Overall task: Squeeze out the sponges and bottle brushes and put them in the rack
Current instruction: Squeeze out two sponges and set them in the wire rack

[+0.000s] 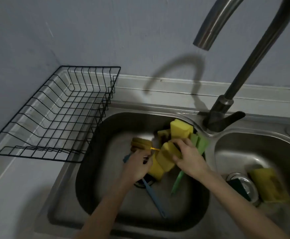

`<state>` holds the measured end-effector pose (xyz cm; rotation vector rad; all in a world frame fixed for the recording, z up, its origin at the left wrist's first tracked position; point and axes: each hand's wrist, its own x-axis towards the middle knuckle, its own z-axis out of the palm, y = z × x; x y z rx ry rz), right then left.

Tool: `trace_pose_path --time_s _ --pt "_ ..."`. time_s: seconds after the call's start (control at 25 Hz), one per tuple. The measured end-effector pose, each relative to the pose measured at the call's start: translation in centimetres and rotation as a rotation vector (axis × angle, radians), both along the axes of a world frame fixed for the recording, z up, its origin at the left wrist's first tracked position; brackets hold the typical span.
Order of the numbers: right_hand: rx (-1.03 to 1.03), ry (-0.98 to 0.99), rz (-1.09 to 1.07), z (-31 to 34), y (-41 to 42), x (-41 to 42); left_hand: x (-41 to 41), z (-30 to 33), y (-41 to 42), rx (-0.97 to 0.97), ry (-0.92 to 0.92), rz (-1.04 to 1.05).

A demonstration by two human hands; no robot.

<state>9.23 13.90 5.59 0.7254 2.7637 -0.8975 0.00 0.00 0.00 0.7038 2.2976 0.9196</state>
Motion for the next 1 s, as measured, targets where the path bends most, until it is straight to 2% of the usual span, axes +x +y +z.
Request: trace_pose_path --time_s 0.2,0.36,0.44,0.52,0.6,0.72,0.84,1.0 --pt "0.063 -0.063 0.002 -2.2 0.3 -2.0 -0.4 -3.3 1.3 -0.164 -0.106 -0.019" --pt "0.195 -0.128 0.036 -3.2 0.0 -2.5 -0.3 -4.7 2.0 -0.445 -0.046 -0.096" --pt "0.229 -0.137 0.062 -3.5 -0.5 -2.3 0.0 -4.8 2.3 -0.448 -0.049 -0.093" --pt "0.227 -0.105 0.054 -3.4 -0.8 -2.0 0.4 -4.5 2.3 -0.392 -0.083 -0.04" --pt "0.168 -0.029 0.001 -2.6 -0.6 -1.6 0.4 -4.0 2.0 -0.234 -0.181 0.099" --pt "0.026 0.203 -0.13 -0.9 -0.4 -0.8 0.3 -2.1 1.4 -0.063 -0.274 0.295" --pt "-0.058 0.439 -0.279 0.8 -0.5 -0.5 0.2 -0.3 0.6 0.075 -0.265 0.435" --pt "-0.16 0.545 -0.324 2.4 -1.8 -0.1 0.2 2.3 -0.9 0.311 -0.299 0.554"
